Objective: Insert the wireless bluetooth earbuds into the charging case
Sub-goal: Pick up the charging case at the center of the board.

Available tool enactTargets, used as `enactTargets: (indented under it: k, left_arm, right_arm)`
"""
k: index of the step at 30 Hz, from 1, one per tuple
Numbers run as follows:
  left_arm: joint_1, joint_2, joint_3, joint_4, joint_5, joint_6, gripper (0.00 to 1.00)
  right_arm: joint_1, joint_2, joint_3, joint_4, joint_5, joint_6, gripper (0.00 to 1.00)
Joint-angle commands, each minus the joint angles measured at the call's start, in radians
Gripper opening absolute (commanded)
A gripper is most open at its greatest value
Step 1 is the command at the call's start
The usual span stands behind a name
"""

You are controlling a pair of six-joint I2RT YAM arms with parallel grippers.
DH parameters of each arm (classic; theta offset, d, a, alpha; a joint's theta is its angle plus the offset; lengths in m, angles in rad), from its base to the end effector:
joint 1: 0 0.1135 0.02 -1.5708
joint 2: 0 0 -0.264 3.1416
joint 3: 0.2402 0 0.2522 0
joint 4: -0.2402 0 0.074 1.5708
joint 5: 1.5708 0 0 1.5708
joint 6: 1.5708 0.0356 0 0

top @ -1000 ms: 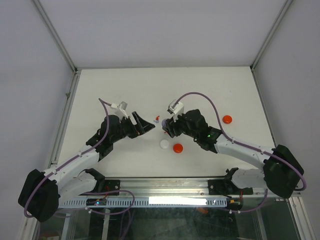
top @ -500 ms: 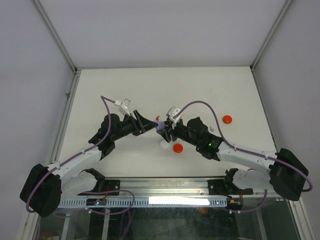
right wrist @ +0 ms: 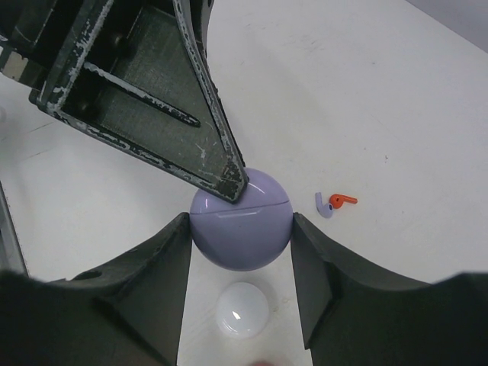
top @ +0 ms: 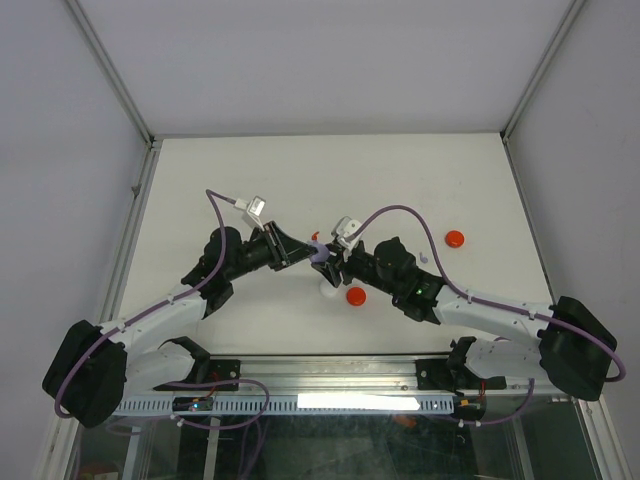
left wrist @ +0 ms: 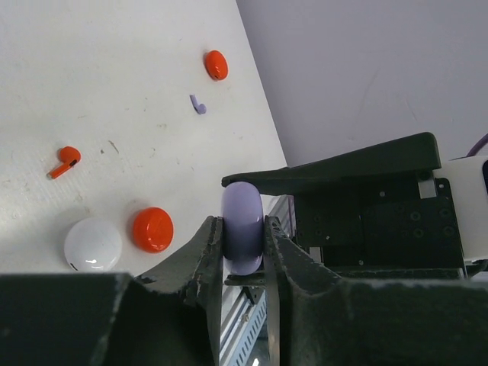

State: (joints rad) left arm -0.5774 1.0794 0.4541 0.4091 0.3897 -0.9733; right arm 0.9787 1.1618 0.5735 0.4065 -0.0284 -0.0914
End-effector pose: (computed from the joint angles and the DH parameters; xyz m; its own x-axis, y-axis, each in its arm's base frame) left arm 0.1883 -0.1388 0.2286 -0.7756 -0.4074 -0.4821 0.3104 0.4189 -0.8533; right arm 0.1442 0.2162 0.2499 -0.0234 -0.1982 -0.9799 -0.8507 0.5188 -0.0847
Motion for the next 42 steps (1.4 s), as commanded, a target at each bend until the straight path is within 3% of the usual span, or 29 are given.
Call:
enactTargets:
  k: [1,5,7,8,10,11,16,21,25,32,42]
  left_arm:
    - [-0.013,0.001,0.026,0.068,0.037,0.009,0.14]
    - [-0.013,-0.007,0.026,0.068,0.047,0.025,0.01]
    - [-0.013,-0.013,0.025,0.067,0.047,0.03,0.0]
    - [-0.013,-0.013,0.026,0.065,0.047,0.03,0.02]
    - [-0.012,-0.011,0.029,0.063,0.055,0.029,0.2]
    - [-0.014,-0.008,0.031,0.063,0.061,0.028,0.24]
    - [-0.021,0.005,0.04,0.059,0.076,0.03,0.32]
    - [-0.031,0.023,0.046,0.059,0.087,0.031,0.33]
    - [-0.033,0.026,0.05,0.06,0.086,0.039,0.27]
    - [-0.033,-0.024,0.065,-0.001,0.055,0.159,0.01]
    - [-0.032,-0.08,0.226,-0.261,0.147,0.574,0.0]
  right_arm:
    - [0.006,-0.041,0.004,0.077,0.013,-0.024,0.49]
    - [0.006,-0.051,0.002,0.067,0.012,-0.022,0.53]
    - [0.006,-0.056,0.0,0.066,0.018,-0.023,0.54]
    - [0.006,-0.057,0.0,0.067,0.02,-0.026,0.54]
    - [0.006,-0.057,-0.001,0.065,0.019,-0.03,0.53]
    - [0.007,-0.056,0.001,0.064,0.018,-0.03,0.52]
    - [0.006,-0.052,0.009,0.063,0.015,-0.031,0.52]
    - [0.007,-0.05,0.012,0.06,0.013,-0.033,0.51]
    - [0.006,-0.05,0.011,0.055,-0.001,-0.037,0.52]
    - [-0.004,-0.079,0.004,0.014,-0.05,-0.047,0.62]
    - [-0.125,-0.2,0.017,-0.122,-0.304,-0.006,0.76]
